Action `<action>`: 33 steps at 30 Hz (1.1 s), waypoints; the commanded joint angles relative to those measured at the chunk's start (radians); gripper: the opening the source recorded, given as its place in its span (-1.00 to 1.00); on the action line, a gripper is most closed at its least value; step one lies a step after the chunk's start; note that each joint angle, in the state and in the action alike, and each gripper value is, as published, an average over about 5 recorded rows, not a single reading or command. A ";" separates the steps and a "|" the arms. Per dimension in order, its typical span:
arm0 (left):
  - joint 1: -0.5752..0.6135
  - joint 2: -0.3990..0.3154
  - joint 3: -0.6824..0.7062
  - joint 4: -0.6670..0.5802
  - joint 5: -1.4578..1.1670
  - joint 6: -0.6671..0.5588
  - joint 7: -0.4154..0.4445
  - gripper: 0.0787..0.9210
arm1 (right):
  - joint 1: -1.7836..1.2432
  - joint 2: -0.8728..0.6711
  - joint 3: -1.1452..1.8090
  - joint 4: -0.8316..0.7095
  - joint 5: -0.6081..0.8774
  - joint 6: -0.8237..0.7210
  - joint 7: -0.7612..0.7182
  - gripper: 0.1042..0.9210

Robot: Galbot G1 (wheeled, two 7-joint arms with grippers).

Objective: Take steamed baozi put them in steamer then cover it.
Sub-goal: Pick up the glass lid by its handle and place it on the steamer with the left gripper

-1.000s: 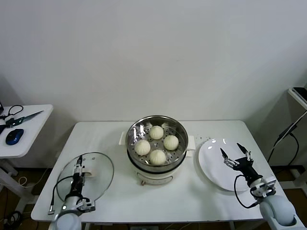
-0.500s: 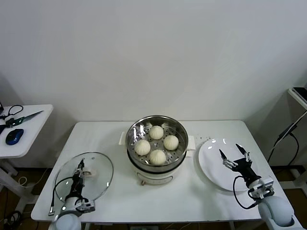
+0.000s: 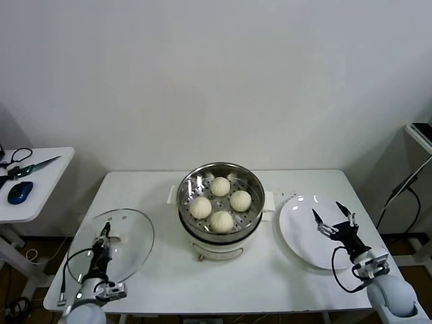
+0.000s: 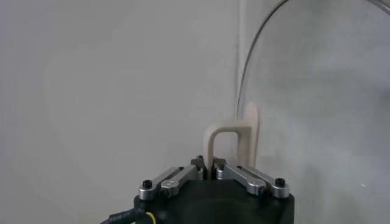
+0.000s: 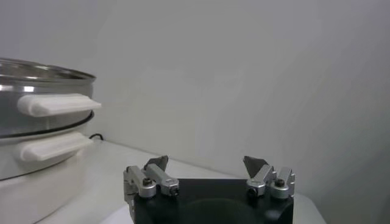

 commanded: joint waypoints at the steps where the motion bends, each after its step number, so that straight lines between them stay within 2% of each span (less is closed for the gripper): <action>1: 0.147 0.073 0.009 -0.321 -0.096 0.147 -0.008 -0.83 | 0.012 0.001 -0.002 -0.013 -0.005 0.002 0.000 0.76; 7: 0.160 0.173 0.039 -0.414 -0.132 0.286 -0.048 -0.83 | 0.039 0.011 -0.006 -0.031 -0.012 0.001 0.001 0.76; 10: 0.160 0.239 0.070 -0.466 -0.154 0.367 -0.024 -0.83 | 0.050 0.009 -0.011 -0.040 -0.017 0.003 0.002 0.76; 16: 0.096 0.398 0.220 -0.568 -0.148 0.558 0.125 -0.83 | 0.074 0.004 -0.024 -0.055 -0.021 0.005 0.005 0.76; 19: -0.010 0.474 0.356 -0.578 -0.128 0.646 0.209 -0.83 | 0.084 0.005 -0.032 -0.062 -0.024 0.005 0.006 0.76; 21: -0.106 0.498 0.463 -0.574 -0.097 0.694 0.281 -0.83 | 0.086 0.007 -0.035 -0.066 -0.026 0.005 0.006 0.76; 25: -0.299 0.471 0.658 -0.553 0.004 0.765 0.459 -0.83 | 0.086 0.012 -0.033 -0.073 -0.037 0.009 0.006 0.76; 29: -0.431 0.360 0.775 -0.509 0.146 0.774 0.600 -0.83 | 0.082 0.012 -0.027 -0.079 -0.044 0.013 0.005 0.76; 33: -0.514 0.225 0.855 -0.442 0.252 0.774 0.677 -0.83 | 0.077 0.013 -0.015 -0.084 -0.048 0.018 0.005 0.76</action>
